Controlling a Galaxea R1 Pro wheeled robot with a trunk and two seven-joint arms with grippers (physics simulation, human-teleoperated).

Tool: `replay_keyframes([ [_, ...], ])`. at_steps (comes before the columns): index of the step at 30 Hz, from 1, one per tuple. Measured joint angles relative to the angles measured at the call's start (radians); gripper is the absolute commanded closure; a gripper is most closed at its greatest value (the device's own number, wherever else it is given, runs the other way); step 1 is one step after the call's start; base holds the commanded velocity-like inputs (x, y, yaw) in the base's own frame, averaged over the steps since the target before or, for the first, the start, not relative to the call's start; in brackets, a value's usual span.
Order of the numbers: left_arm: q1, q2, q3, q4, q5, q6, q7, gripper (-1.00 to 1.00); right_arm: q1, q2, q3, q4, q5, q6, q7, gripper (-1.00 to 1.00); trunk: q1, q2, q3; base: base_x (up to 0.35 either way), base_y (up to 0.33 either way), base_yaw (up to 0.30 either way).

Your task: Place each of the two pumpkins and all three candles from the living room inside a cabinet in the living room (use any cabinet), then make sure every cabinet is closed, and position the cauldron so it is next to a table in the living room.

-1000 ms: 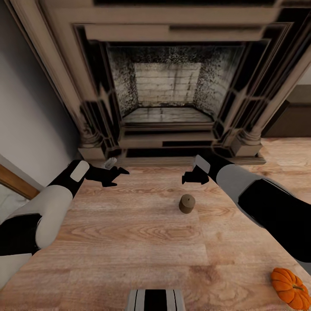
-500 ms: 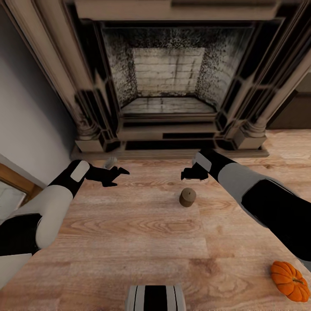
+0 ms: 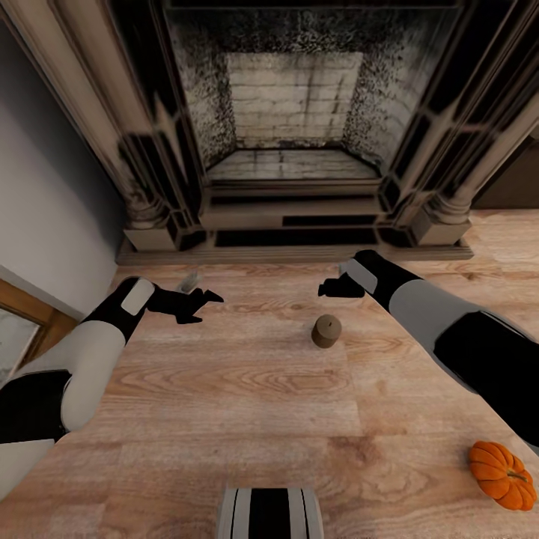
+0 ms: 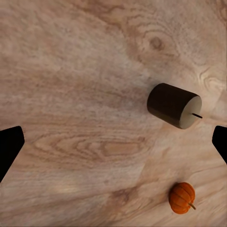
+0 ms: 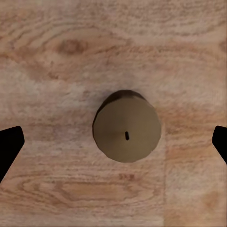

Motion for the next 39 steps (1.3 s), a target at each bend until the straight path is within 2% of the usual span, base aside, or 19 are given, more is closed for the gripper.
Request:
replay_keyframes([
  [12, 0.000, -0.001, 0.000, 0.000, 0.000, 0.000, 0.000, -1.00, 0.000, 0.000, 0.001, -0.001, 0.000, -0.022, 0.000, -1.00, 0.005, -0.003, -0.046, 0.000, 0.000, 0.000],
  [15, 0.000, -0.001, -0.001, 0.000, 0.000, 0.000, 0.001, -1.00, 0.000, 0.000, 0.001, -0.001, 0.000, -0.053, 0.000, -1.00, 0.007, -0.004, -0.058, 0.000, 0.000, 0.000],
  [20, 0.000, -0.001, -0.001, 0.000, 0.001, 0.000, 0.001, -1.00, 0.000, -0.001, -0.001, -0.001, 0.000, -0.154, -0.002, -1.00, 0.007, -0.004, -0.058, 0.000, 0.000, 0.000],
  [35, 0.000, -0.001, 0.000, 0.000, -0.001, 0.000, 0.000, -1.00, 0.001, -0.009, -0.002, 0.000, 0.000, -0.220, -0.003, -1.00, 0.013, -0.007, -0.116, 0.000, 0.000, 0.000],
  [39, 0.000, -0.003, 0.000, 0.000, 0.000, 0.000, 0.001, -1.00, 0.000, -0.011, -0.001, 0.002, 0.000, -0.243, -0.004, -1.00, 0.013, -0.007, -0.116, 0.000, 0.000, 0.000],
])
